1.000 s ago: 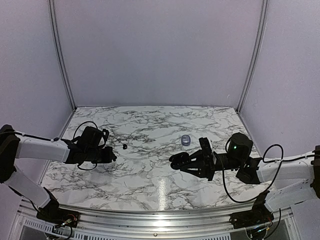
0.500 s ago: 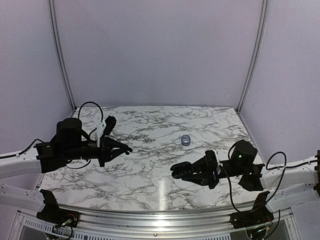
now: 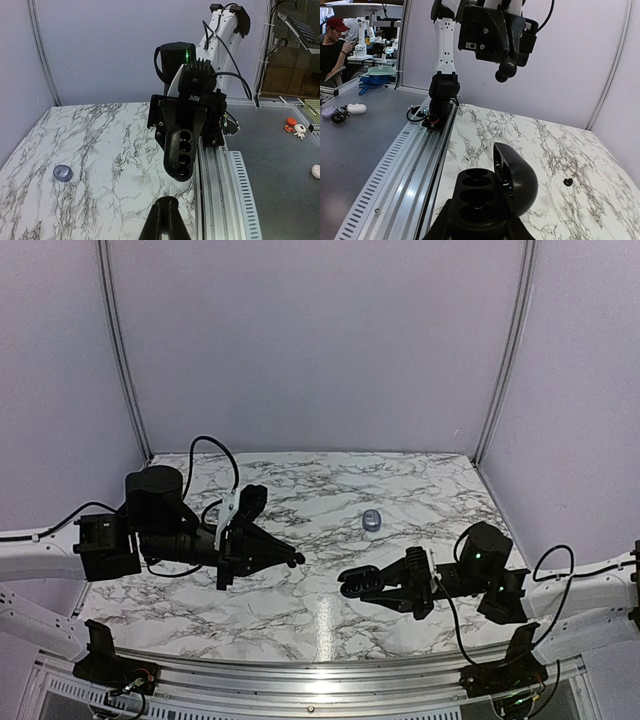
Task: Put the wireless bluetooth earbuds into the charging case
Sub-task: Place the left earbud in the left side groove of the charging case.
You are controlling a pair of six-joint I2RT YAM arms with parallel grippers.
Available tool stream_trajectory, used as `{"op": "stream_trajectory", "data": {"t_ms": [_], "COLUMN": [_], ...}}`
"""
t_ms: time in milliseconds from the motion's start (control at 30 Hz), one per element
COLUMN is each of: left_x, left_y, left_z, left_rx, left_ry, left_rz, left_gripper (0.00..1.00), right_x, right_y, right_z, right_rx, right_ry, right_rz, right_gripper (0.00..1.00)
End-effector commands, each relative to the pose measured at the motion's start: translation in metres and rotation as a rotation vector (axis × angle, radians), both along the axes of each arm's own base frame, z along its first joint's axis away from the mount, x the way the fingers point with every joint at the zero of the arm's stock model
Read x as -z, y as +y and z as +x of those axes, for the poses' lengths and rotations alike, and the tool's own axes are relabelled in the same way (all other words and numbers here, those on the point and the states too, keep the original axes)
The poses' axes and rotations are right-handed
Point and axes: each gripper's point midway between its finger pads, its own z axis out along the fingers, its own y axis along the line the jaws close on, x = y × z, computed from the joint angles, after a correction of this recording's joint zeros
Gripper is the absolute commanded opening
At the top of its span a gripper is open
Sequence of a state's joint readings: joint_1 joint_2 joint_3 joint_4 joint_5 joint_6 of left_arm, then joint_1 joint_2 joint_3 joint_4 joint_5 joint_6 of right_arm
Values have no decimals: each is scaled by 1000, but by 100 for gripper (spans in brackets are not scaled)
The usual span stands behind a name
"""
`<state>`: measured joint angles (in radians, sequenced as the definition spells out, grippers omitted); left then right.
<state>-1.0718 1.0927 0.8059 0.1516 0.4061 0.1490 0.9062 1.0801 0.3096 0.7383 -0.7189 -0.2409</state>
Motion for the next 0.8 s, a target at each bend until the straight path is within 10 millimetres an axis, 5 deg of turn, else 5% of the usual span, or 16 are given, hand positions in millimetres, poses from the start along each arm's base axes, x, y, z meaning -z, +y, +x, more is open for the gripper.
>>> {"op": "stream_trajectory", "data": {"t_ms": [0,300,767], "left_x": [-4,4,14], "left_y": [-17,-55,-83], "left_z": [-3,-18,-13], "left_rx": [8,61,48], "left_ry": [-80,-127,-198], "left_rz": [30,89,110], "left_gripper": [0,0,0], "right_x": [-10,-6,-8], "right_y": [6,15,16], "right_z": [4,13,7], "right_rx": [13,31,-4], "right_ry": [-24,45,75], "right_rz": [11,-5,17], "right_gripper": [0,0,0]}}
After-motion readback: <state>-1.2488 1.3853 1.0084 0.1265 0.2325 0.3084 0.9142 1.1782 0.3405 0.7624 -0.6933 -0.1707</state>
